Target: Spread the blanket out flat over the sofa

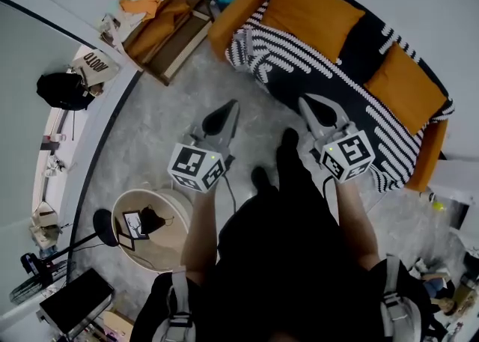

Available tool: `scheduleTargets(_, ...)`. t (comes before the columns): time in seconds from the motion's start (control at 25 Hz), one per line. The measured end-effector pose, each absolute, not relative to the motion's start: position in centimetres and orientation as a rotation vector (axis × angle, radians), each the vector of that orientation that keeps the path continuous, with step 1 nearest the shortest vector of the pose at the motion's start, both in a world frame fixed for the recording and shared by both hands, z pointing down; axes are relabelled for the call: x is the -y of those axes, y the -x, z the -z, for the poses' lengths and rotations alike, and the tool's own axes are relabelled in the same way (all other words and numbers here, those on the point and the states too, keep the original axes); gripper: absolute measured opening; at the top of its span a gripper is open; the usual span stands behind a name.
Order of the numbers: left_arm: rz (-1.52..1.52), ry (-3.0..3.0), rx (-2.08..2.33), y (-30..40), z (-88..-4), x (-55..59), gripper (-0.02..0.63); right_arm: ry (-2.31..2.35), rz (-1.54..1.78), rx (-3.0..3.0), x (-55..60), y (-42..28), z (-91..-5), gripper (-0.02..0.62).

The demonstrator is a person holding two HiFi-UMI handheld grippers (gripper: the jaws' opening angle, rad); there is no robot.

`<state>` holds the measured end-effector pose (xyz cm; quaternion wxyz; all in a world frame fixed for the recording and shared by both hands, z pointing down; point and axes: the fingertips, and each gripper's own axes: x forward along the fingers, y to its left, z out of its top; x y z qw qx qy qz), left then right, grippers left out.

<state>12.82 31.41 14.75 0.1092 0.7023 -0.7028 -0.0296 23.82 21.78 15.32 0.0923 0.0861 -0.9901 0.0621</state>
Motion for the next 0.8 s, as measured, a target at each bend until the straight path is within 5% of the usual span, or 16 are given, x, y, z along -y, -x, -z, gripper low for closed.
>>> scheduleTargets(0.8, 0.000, -1.902, 2.129, -6.0, -17.1, -14.8, 0.011, -0.083, -0.251, 2.904, -4.6, -15.8, -18.2, 0.003)
